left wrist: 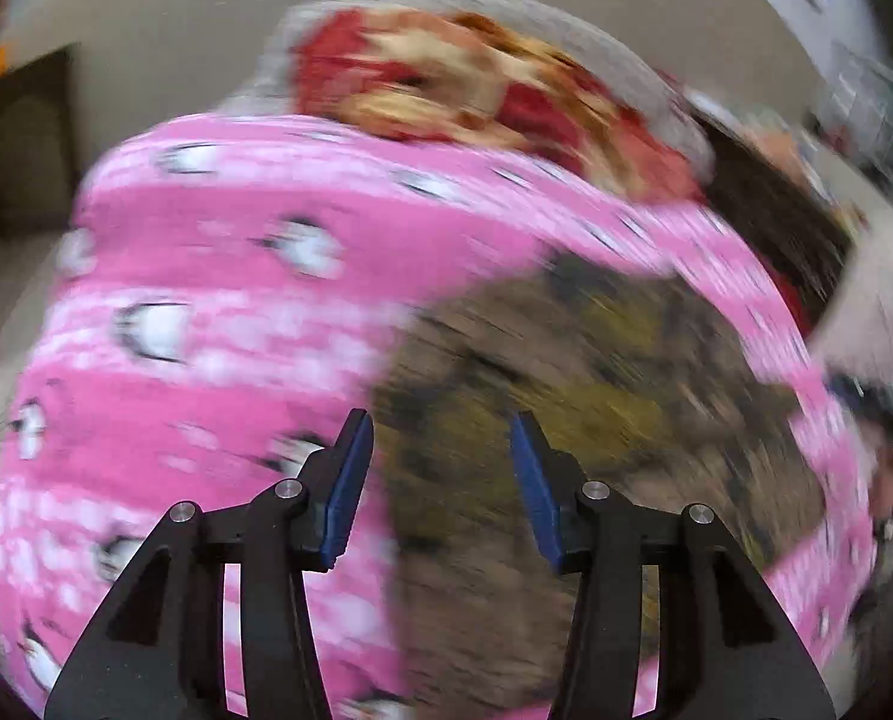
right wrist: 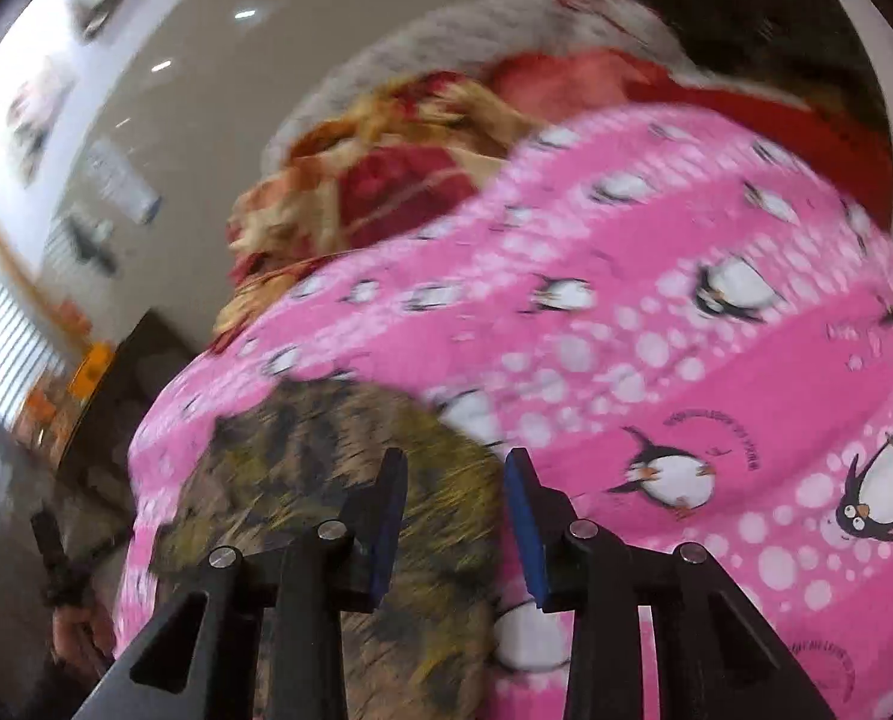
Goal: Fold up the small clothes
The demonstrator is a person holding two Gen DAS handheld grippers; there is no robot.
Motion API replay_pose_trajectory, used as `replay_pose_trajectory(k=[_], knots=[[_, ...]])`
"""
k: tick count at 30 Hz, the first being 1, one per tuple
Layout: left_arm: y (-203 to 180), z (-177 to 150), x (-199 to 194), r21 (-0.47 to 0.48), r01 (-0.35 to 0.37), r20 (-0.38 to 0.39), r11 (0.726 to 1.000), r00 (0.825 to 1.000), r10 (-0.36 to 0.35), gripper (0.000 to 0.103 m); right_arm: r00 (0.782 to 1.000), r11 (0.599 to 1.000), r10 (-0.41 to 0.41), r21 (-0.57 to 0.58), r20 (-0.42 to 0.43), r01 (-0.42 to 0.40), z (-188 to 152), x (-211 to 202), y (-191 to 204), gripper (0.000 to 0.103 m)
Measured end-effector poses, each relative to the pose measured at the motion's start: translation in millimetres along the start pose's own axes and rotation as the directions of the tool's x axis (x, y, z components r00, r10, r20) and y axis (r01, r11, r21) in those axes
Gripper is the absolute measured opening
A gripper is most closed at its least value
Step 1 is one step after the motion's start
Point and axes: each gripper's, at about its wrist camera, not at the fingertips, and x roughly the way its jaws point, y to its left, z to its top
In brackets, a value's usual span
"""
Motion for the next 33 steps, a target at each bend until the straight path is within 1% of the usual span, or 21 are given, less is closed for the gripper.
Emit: replay_pose_trajectory(k=[2, 3, 4, 5, 6, 7, 8, 10, 11, 13, 16, 18, 21, 23, 24, 25, 26, 28, 30, 31, 33], knots=[[-30, -15, 17, 0.105, -0.022, -0.06, 0.994, 0.998, 0.029, 0.046, 0.997, 0.995, -0.02, -0.1, -0.072, 0.013, -15, 12, 24, 0.032], [-39, -28, 30, 0.142, -0.05, -0.102, 0.989, 0.993, 0.065, 0.044, 0.994, 0.989, -0.054, -0.142, -0.091, 0.041, -20, 21, 34, 0.032], [-39, -41, 40, 0.146, -0.076, -0.141, 0.986, 0.985, 0.096, 0.039, 0.985, 0.977, -0.12, -0.194, -0.124, 0.094, -29, 32, 42, 0.032], [-34, -55, 43, 0.135, -0.105, -0.144, 0.985, 0.982, 0.124, 0.039, 0.972, 0.967, -0.17, -0.216, -0.16, 0.134, -36, 42, 44, 0.032], [-35, -62, 38, 0.142, -0.119, -0.102, 0.983, 0.986, 0.134, 0.039, 0.958, 0.959, -0.214, -0.229, -0.194, 0.167, -43, 52, 43, 0.032], [-33, -69, 33, 0.153, -0.142, -0.092, 0.978, 0.983, 0.158, 0.039, 0.944, 0.951, -0.248, -0.243, -0.218, 0.194, -49, 62, 42, 0.032], [-30, -75, 28, 0.146, -0.171, -0.09, 0.974, 0.978, 0.186, 0.039, 0.94, 0.946, -0.262, -0.253, -0.219, 0.204, -52, 65, 42, 0.032], [-19, -85, 19, 0.062, -0.166, -0.104, 0.984, 0.98, 0.172, 0.039, 0.939, 0.937, -0.271, -0.282, -0.21, 0.208, -54, 69, 44, 0.033], [-18, -90, 16, 0.041, -0.167, -0.102, 0.985, 0.98, 0.17, 0.039, 0.939, 0.935, -0.269, -0.292, -0.215, 0.201, -53, 71, 46, 0.036], [-27, -91, 16, 0.053, -0.201, -0.103, 0.978, 0.973, 0.206, 0.038, 0.934, 0.93, -0.272, -0.313, -0.23, 0.194, -50, 76, 47, 0.04], [-35, -70, 24, 0.063, -0.23, -0.131, 0.971, 0.963, 0.237, 0.037, 0.925, 0.919, -0.291, -0.341, -0.246, 0.198, -44, 88, 47, 0.042], [-37, -51, 35, 0.068, -0.233, -0.16, 0.97, 0.957, 0.241, 0.038, 0.919, 0.916, -0.303, -0.344, -0.252, 0.208, -37, 98, 45, 0.051], [-39, -20, 62, 0.086, -0.254, -0.215, 0.963, 0.939, 0.267, 0.038, 0.913, 0.904, -0.322, -0.369, -0.25, 0.217, -29, 112, 51, 0.056], [-37, 0, 72, 0.057, -0.235, -0.236, 0.97, 0.941, 0.241, 0.038, 0.909, 0.889, -0.339, -0.399, -0.243, 0.224, -17, 125, 59, 0.057], [-33, 13, 78, 0.02, -0.213, -0.24, 0.977, 0.947, 0.212, 0.038, 0.908, 0.884, -0.343, -0.41, -0.241, 0.225, -9, 130, 62, 0.057], [-28, 28, 82, -0.023, -0.195, -0.23, 0.981, 0.956, 0.184, 0.038, 0.909, 0.882, -0.341, -0.415, -0.239, 0.222, 0, 135, 65, 0.057], [-21, 43, 86, -0.06, -0.202, -0.209, 0.978, 0.96, 0.186, 0.038, 0.913, 0.882, -0.338, -0.417, -0.23, 0.221, 11, 140, 68, 0.057], [3, 81, 83, -0.171, -0.265, -0.122, 0.949, 0.961, 0.247, 0.038, 0.929, 0.885, -0.32, -0.409, -0.185, 0.223, 35, 145, 76, 0.057], [27, 105, 72, -0.283, -0.318, -0.06, 0.905, 0.947, 0.315, 0.037, 0.947, 0.896, -0.303, -0.37, -0.109, 0.244, 59, 140, 81, 0.057], [36, 111, 65, -0.325, -0.33, -0.045, 0.886, 0.942, 0.334, 0.037, 0.948, 0.898, -0.309, -0.35, -0.071, 0.267, 69, 136, 84, 0.057], [44, 114, 48, -0.373, -0.339, 0.001, 0.864, 0.931, 0.366, 0.037, 0.949, 0.901, -0.312, -0.332, -0.053, 0.278, 79, 132, 87, 0.057]])
